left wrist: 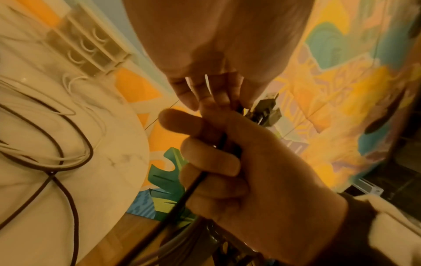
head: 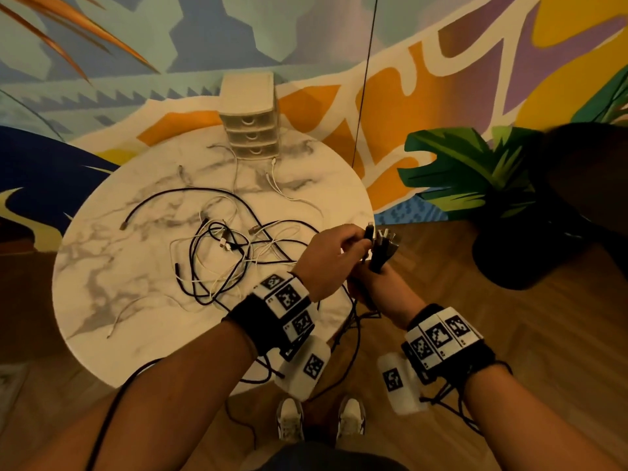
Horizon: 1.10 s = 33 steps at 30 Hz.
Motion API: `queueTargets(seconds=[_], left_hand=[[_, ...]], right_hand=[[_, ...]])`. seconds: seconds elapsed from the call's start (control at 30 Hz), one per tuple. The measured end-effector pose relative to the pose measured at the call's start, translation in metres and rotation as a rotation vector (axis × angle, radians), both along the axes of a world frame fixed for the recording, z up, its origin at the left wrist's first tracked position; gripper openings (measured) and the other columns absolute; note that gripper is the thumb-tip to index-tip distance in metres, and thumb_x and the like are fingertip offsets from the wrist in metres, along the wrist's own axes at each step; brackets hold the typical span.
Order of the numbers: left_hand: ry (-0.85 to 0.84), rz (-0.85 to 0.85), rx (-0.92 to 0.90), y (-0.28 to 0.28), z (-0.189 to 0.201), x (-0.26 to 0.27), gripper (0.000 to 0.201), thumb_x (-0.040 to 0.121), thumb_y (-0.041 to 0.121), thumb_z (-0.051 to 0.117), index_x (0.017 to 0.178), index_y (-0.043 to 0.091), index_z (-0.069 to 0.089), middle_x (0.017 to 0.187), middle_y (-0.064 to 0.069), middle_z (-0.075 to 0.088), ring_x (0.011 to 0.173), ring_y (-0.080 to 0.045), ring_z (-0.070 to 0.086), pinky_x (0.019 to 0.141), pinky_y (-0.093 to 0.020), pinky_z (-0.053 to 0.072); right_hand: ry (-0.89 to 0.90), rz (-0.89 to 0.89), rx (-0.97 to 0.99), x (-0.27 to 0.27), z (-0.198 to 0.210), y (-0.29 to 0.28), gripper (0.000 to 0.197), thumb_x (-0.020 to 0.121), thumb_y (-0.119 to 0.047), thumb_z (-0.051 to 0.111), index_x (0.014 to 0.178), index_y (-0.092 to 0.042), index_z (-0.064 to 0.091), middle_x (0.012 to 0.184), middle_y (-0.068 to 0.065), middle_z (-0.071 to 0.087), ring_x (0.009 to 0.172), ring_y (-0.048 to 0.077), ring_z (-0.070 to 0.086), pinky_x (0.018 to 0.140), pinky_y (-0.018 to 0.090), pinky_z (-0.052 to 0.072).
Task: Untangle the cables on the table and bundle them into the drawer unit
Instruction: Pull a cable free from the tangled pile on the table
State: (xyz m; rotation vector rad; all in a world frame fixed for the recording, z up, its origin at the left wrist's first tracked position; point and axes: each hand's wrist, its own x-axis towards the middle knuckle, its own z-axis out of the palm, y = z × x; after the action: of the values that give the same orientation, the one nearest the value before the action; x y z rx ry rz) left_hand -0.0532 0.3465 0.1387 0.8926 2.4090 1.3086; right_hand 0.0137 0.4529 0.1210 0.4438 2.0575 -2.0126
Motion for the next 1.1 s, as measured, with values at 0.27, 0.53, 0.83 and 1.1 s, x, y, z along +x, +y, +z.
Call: queueTargets(seconds=[0.27, 0.53, 0.83, 1.1], left_hand=[[0.233, 0.035, -0.065, -0.005, -0.008, 0.025, 0.036, 0.088, 0.042, 0.046, 0.114, 0.023, 0.062, 0.103, 0.005, 0.057, 0.094, -0.011, 0.046, 0.082, -0.026, 0.036], [-0.328, -0.255, -0.608, -0.066, -0.082, 0.057, 0.014, 0.091, 0.018, 0.048, 0.086, 0.016, 0.061, 0.086, -0.007, 0.067, 0.085, -0.023, 0.064, 0.075, -0.031, 0.050], [-0.306, 0.392, -0.304, -0.160, -0.085, -0.016, 0.033, 0.095, 0.021, 0.052, 0.063, 0.017, 0.060, 0.047, 0.004, 0.054, 0.034, -0.002, 0.041, 0.044, -0.022, 0.037], [0.014, 0.301, -0.048, -0.028, 0.033, 0.024, 0.029, 0.092, 0.030, 0.055, 0.071, 0.014, 0.067, 0.058, 0.002, 0.062, 0.048, -0.002, 0.053, 0.051, -0.018, 0.041]], right_hand=[[0.014, -0.148, -0.019, 0.005, -0.006, 0.006, 0.035, 0.102, -0.016, 0.035, 0.071, -0.010, 0.050, 0.042, -0.004, 0.043, 0.030, 0.003, 0.036, 0.039, 0.021, 0.031], [0.135, -0.583, -0.174, -0.009, -0.016, 0.063, 0.061, 0.103, -0.033, 0.029, 0.060, -0.005, 0.062, 0.048, 0.004, 0.060, 0.042, 0.012, 0.054, 0.052, 0.025, 0.044], [0.203, -0.685, -0.642, 0.008, -0.025, 0.117, 0.054, 0.095, -0.040, 0.031, 0.045, -0.020, 0.034, 0.036, -0.007, 0.024, 0.032, 0.009, 0.020, 0.036, 0.020, 0.021], [0.139, -0.056, 0.191, 0.026, 0.020, 0.033, 0.052, 0.099, -0.043, 0.035, 0.060, -0.016, 0.059, 0.048, -0.006, 0.042, 0.042, 0.004, 0.038, 0.053, 0.021, 0.031]])
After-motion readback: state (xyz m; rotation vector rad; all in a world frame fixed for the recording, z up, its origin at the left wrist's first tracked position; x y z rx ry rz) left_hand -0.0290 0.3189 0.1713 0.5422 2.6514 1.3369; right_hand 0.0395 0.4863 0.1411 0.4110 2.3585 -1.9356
